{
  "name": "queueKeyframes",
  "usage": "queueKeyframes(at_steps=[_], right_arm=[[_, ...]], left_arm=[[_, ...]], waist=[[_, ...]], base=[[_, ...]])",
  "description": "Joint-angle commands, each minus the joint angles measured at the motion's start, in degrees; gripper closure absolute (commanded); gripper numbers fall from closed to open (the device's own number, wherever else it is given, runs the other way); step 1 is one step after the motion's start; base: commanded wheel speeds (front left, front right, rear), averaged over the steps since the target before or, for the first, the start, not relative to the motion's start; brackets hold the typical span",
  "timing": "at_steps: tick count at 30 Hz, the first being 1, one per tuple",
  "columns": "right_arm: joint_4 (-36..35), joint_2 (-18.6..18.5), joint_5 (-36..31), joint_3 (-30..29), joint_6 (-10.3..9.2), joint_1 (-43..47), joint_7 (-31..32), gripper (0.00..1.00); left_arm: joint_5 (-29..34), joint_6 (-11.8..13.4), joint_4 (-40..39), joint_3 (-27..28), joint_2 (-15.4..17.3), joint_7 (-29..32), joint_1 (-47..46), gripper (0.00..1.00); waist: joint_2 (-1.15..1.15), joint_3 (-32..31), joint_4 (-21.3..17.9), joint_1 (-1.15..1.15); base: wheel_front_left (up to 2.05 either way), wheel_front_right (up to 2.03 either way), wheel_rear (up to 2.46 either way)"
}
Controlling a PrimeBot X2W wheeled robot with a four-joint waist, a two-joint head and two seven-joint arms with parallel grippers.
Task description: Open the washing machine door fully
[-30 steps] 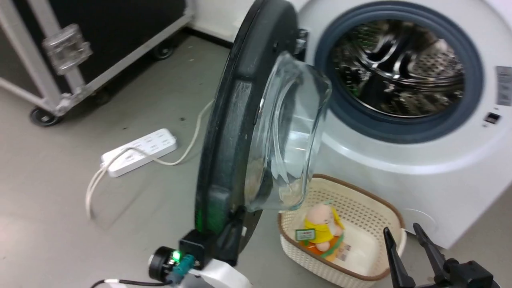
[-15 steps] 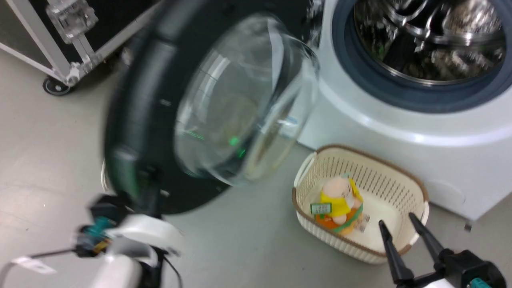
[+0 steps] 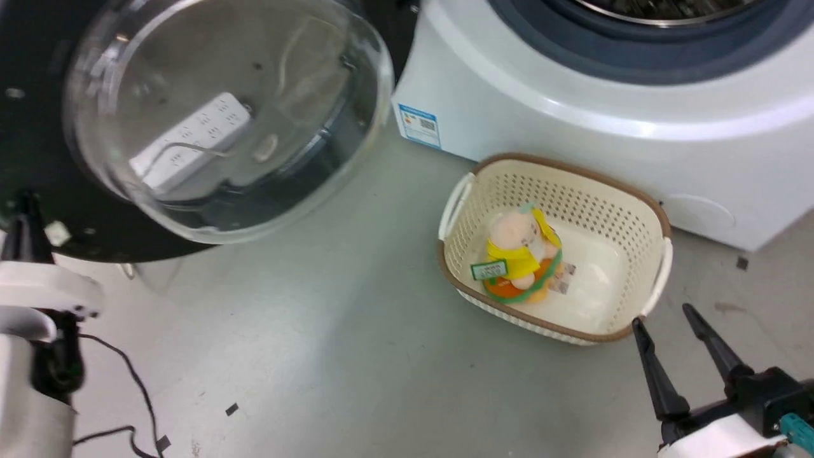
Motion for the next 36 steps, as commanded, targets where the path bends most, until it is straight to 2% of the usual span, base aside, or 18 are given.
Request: queueKeyframes(at_steps=[1,7,13,18,23,27,33,34,35,36], right_arm=[[-0.48,-0.39,0.46,-0.1,0.05,-0.66,0.04,0.0],[-0.5,0.23,0.17,-1.61,0.05,-1.2,0.02,0.0],[1.09,2.49,0.13,-2.58,0.05,-1.23,-0.9,0.0],[2.22,5.55,-0.38,-7.31,0.05,-0.86,-1.45,0.0],[0.49,7.29,-1.11,-9.07,0.05,-0.1,-1.53,0.0],[-0.19,7.91,-1.43,-7.86,0.05,0.98,-1.54,0.0],[-1.03,8.1,-2.41,-6.51,0.05,2.46,-1.55,0.0],[-1.2,8.12,-2.49,-6.61,0.05,2.71,-1.55,0.0],[-1.28,8.15,-2.54,-6.59,0.05,2.95,-1.55,0.0],[-1.36,8.17,-2.57,-6.56,0.05,3.22,-1.55,0.0]], left_arm=[[0.02,-0.44,0.9,0.21,0.44,-0.45,-0.94,1.0],[0.93,-2.06,5.32,-0.66,1.29,-0.81,-3.38,1.0],[2.48,-3.5,5.67,-1.48,0.75,-1.17,-1.63,1.0],[5.43,-3.69,-0.5,-3.39,-1.09,-1.27,2.99,1.0],[7.01,-3.44,-9.42,-6.24,-5.02,-1.29,10.09,1.0],[6.12,-1.97,-15.67,-6.85,-8.09,-1.29,16.88,1.0],[7.27,-0.33,-21.93,-8.56,-11.52,-1.29,24.89,1.0],[7.63,-0.1,-22.36,-8.97,-12.11,-1.29,25.78,0.71],[8.24,0.21,-22.82,-9.23,-12.57,-1.29,26.54,0.05],[9.14,0.52,-22.99,-9.66,-12.81,-1.3,27.31,0.0]], waist=[[0.0,0.94,-0.89,-0.01],[0.0,1.09,-1.58,-0.01],[0.0,-3.1,-2.64,-0.01],[0.0,-8.91,-4.15,-0.01],[0.0,-14.9,-7.32,-0.01],[0.0,-18.44,-11.49,-0.01],[0.0,-20.18,-17.15,-0.01],[0.0,-20.39,-17.91,-0.01],[0.0,-20.62,-18.77,-0.01],[0.0,-20.74,-19.61,-0.01]], base=[[0.0,0.0,0.0],[0.0,0.0,0.0],[0.0,0.0,0.0],[0.0,0.0,0.0],[0.0,0.0,0.0],[0.0,0.0,0.0],[0.0,0.0,0.0],[0.0,0.0,0.0],[0.0,0.0,0.0],[0.0,0.0,0.0]])
